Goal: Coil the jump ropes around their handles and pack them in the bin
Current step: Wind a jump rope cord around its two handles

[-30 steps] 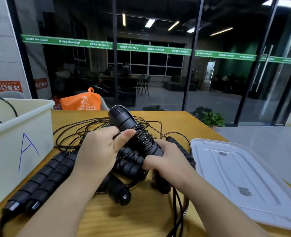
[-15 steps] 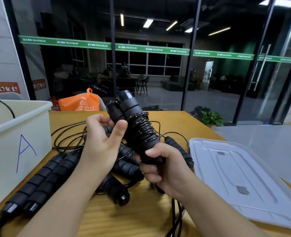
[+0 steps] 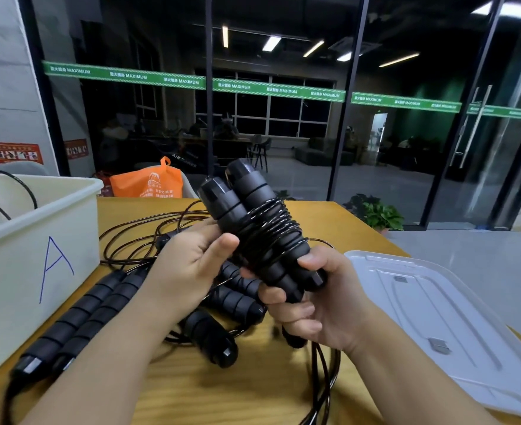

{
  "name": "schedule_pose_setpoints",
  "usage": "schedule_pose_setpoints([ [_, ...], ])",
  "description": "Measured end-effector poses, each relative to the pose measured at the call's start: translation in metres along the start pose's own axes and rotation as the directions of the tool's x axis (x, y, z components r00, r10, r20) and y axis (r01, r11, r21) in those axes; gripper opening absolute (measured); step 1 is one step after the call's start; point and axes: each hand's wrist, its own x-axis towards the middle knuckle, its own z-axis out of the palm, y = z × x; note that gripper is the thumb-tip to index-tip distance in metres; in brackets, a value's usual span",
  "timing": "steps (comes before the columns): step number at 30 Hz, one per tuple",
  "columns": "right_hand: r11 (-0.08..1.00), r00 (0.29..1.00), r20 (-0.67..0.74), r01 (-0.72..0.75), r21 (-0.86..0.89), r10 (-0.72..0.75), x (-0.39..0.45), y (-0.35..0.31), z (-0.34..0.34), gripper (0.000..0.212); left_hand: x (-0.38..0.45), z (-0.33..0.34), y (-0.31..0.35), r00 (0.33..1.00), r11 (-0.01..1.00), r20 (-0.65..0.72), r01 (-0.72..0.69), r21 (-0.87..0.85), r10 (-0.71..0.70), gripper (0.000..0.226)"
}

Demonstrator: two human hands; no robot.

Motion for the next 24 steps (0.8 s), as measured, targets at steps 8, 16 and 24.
schedule_pose_setpoints([
  [8, 0.998, 0.994, 0.109, -0.026, 0.054, 0.020, 0.003, 0.003, -0.005, 0.058, -0.001, 0.005, -0.008, 0.961, 0.898, 0.014, 0.261, -0.354, -0.275, 0.077],
  [16, 0.922, 0.777, -0.523, 0.190, -0.338, -0.351, 0.012, 0.005, 0.014, 0.053, 0.001, 0.012, -0.002, 0.930, 0.956, -0.223, 0.274, -0.107, -0.291, 0.048],
  [24, 0.257, 0.643, -0.295, -0.155, -0.954, -0.707, 0.015, 0.023, 0.012, 0.090, -0.006, 0.022, -0.006, 0.909, 0.941, -0.412, 0.194, 0.276, -0.067, 0.053],
])
